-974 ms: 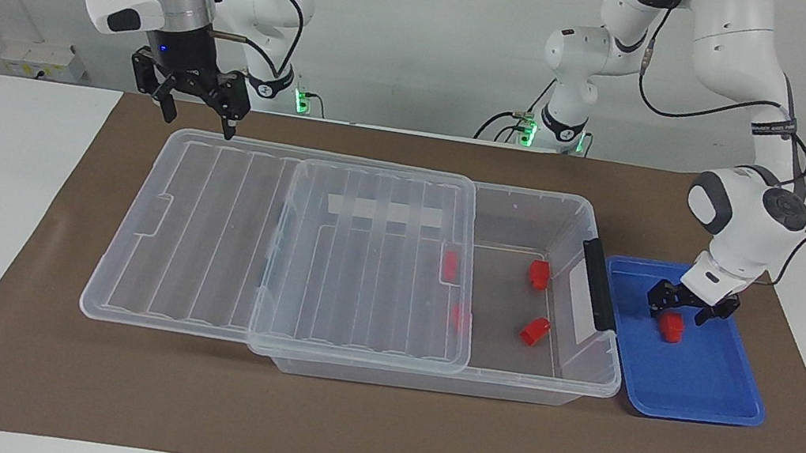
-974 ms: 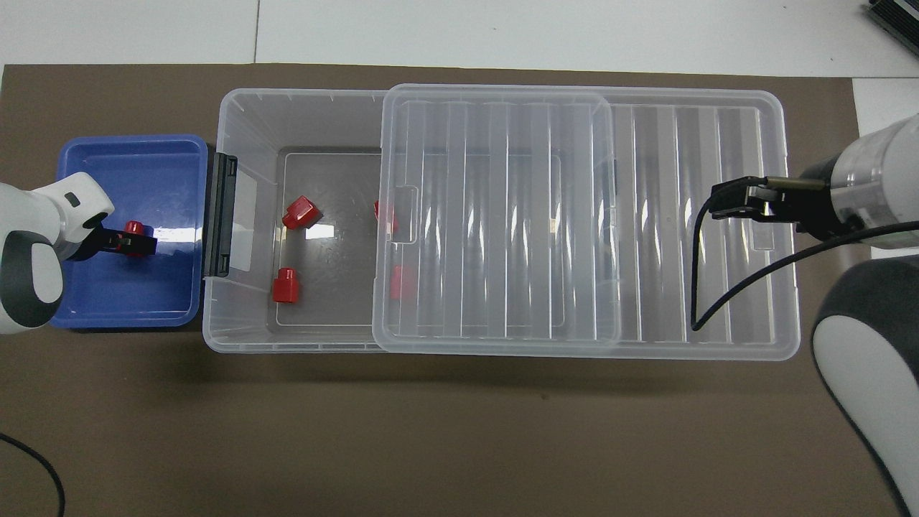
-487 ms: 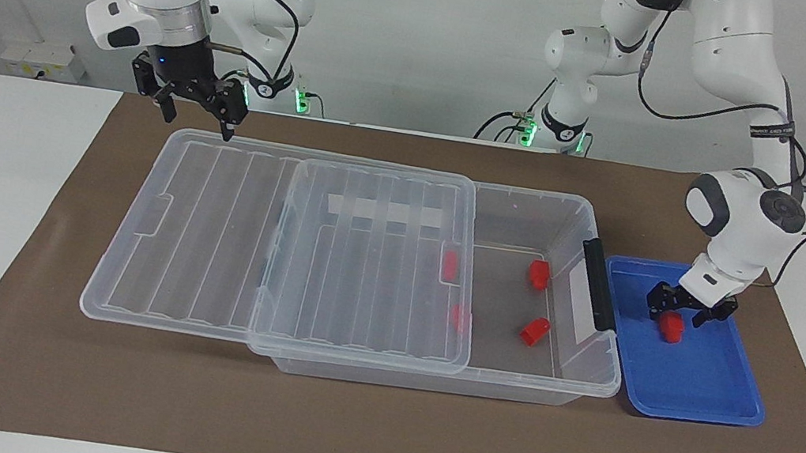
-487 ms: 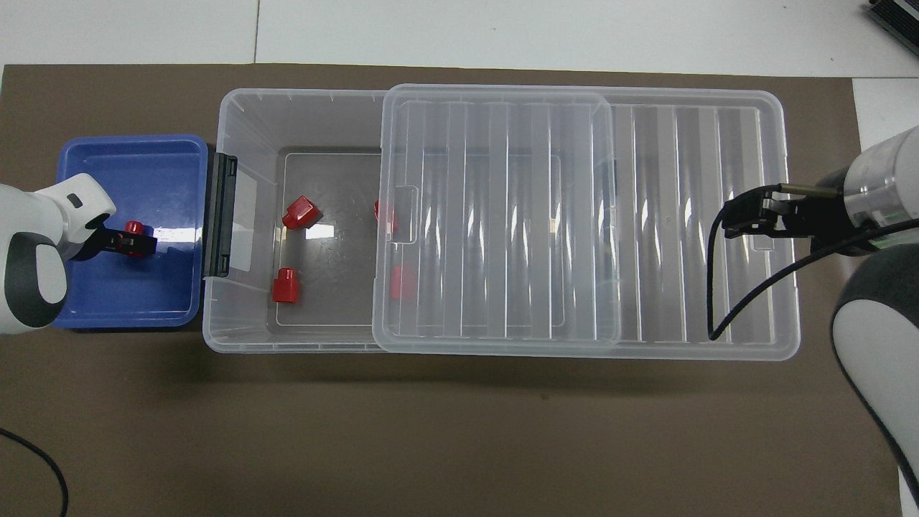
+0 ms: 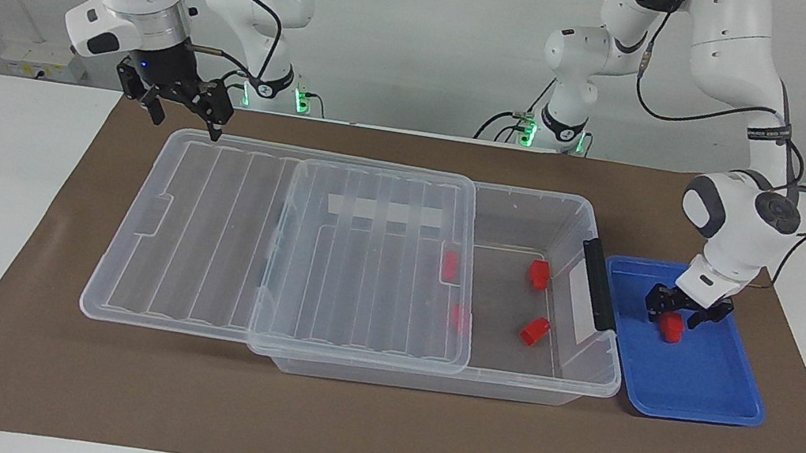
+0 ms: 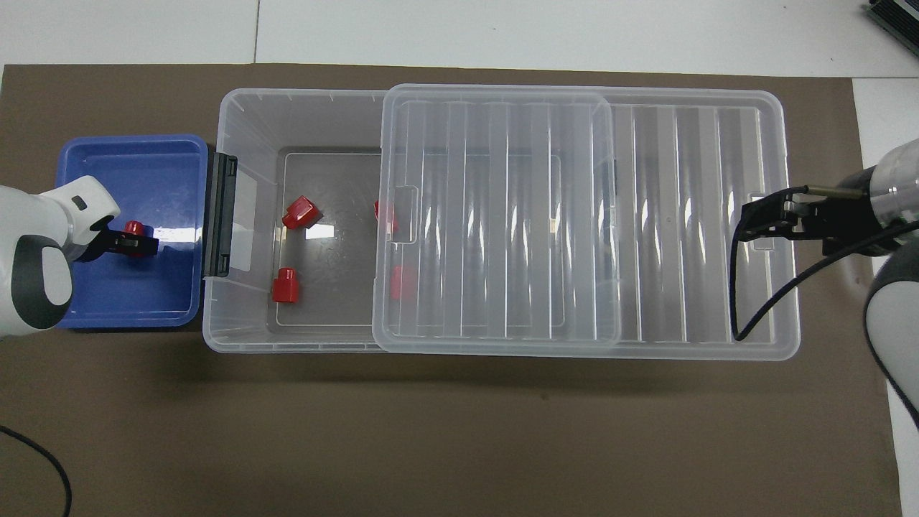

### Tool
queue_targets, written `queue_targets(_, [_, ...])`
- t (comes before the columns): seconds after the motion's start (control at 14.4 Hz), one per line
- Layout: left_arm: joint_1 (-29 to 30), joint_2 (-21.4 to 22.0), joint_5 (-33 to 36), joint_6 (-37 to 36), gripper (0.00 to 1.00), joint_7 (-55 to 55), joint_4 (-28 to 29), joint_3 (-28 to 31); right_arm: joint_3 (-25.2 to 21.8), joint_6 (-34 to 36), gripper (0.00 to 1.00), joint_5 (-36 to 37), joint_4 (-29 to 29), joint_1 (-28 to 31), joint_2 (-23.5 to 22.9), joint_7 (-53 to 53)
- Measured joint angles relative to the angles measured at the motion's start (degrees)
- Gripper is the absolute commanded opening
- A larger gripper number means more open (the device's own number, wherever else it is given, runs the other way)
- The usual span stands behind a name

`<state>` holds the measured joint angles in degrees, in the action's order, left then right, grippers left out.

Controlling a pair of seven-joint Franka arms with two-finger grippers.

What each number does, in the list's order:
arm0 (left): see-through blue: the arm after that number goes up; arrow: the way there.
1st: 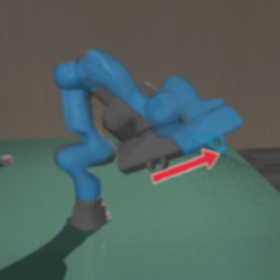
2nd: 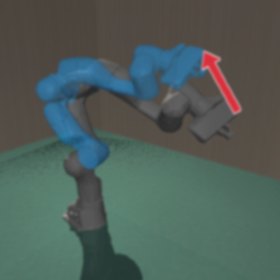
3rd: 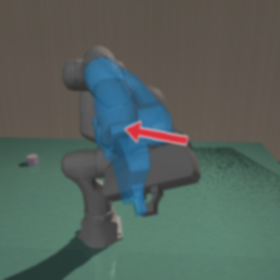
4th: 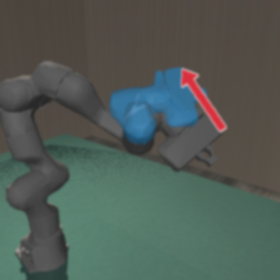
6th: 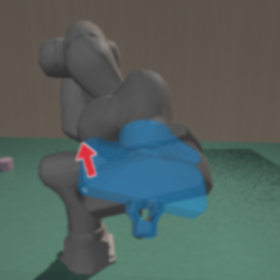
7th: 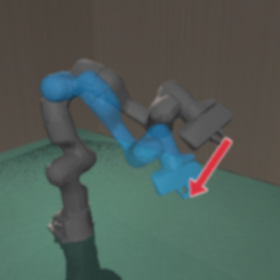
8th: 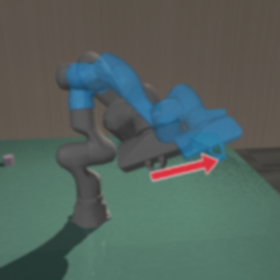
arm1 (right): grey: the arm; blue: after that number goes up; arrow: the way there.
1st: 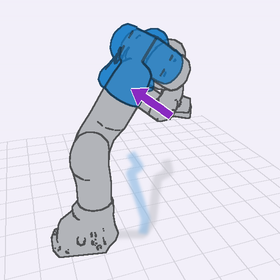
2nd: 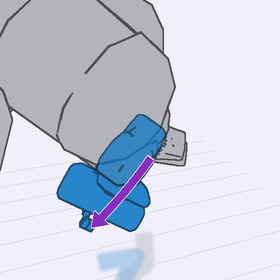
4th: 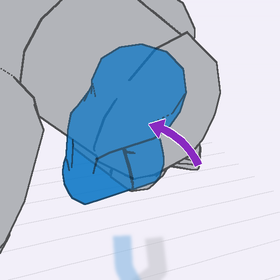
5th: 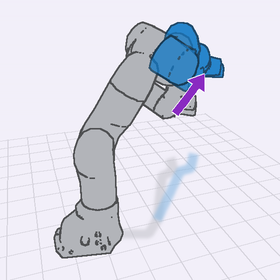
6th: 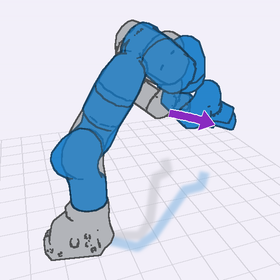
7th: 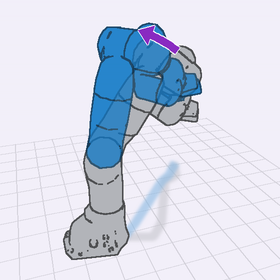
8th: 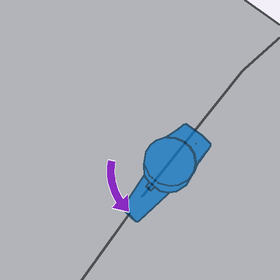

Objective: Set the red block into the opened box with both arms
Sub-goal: 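Close the left gripper on the red block and lift it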

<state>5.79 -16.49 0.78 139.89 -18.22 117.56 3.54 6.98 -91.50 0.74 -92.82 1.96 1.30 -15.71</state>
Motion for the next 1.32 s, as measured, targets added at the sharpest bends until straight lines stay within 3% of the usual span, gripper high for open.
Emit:
queue_targets(0.21, [0.0, -0.1, 0.0, 0.0, 0.00, -0.2, 0.0, 0.0, 0.2, -0.1, 0.99, 0.0, -0.3, -0.1, 0.3, 0.0])
queue_targets(0.63, [0.0, 0.1, 0.0, -3.8, 0.00, -0.2, -1.2, 0.0, 0.5, -0.1, 0.99, 1.4, -0.4, -0.1, 0.4, 1.7])
queue_targets(1.04, [-0.2, 4.0, -0.3, -27.1, 0.00, 5.3, -13.5, -0.9, 0.5, -0.1, 1.00, 1.4, -0.4, -0.1, 0.4, 1.7])
queue_targets(1.32, [-2.1, 6.7, -4.1, -41.8, 0.00, 17.4, -22.7, -1.8, 0.5, -0.1, 1.00, 1.4, -0.4, -0.1, 0.4, 1.7])
